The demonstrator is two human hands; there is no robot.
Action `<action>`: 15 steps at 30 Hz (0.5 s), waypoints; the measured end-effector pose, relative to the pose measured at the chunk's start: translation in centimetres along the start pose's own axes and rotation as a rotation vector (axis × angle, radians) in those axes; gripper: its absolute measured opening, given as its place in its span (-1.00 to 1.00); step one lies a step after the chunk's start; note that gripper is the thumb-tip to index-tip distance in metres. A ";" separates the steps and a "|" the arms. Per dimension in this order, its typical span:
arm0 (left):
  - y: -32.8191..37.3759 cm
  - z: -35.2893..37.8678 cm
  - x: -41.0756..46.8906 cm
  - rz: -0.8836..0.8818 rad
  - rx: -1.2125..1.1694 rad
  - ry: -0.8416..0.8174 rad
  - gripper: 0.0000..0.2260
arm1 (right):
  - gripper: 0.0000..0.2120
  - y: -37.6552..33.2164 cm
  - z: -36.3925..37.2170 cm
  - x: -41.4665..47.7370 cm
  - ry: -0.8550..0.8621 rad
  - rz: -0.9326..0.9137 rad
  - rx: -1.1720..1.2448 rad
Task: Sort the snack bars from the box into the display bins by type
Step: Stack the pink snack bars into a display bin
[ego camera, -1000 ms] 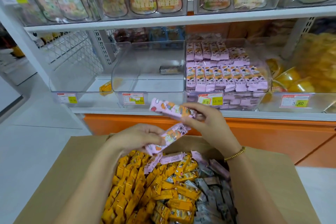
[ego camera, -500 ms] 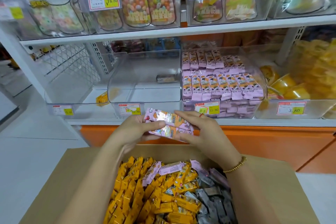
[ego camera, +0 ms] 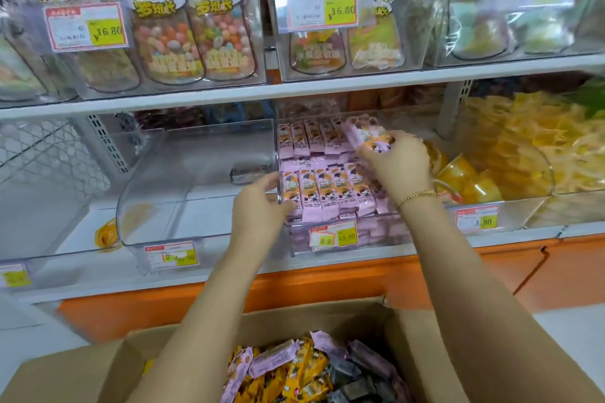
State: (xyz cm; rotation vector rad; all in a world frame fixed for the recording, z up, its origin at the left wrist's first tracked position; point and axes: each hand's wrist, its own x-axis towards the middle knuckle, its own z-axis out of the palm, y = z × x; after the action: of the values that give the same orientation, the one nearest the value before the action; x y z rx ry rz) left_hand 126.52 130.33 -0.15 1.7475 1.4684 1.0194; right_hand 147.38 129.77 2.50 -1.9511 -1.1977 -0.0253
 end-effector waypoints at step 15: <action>-2.0 0.6 0.9 0.012 0.009 0.071 -0.59 | -0.58 0.8 5.8 6.2 -0.115 0.071 0.021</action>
State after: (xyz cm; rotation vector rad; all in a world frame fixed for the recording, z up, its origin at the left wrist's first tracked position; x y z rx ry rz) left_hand 126.10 131.60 -1.95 1.7447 1.5106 1.0930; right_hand 149.12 137.94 0.69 -1.9981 -1.1969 0.1379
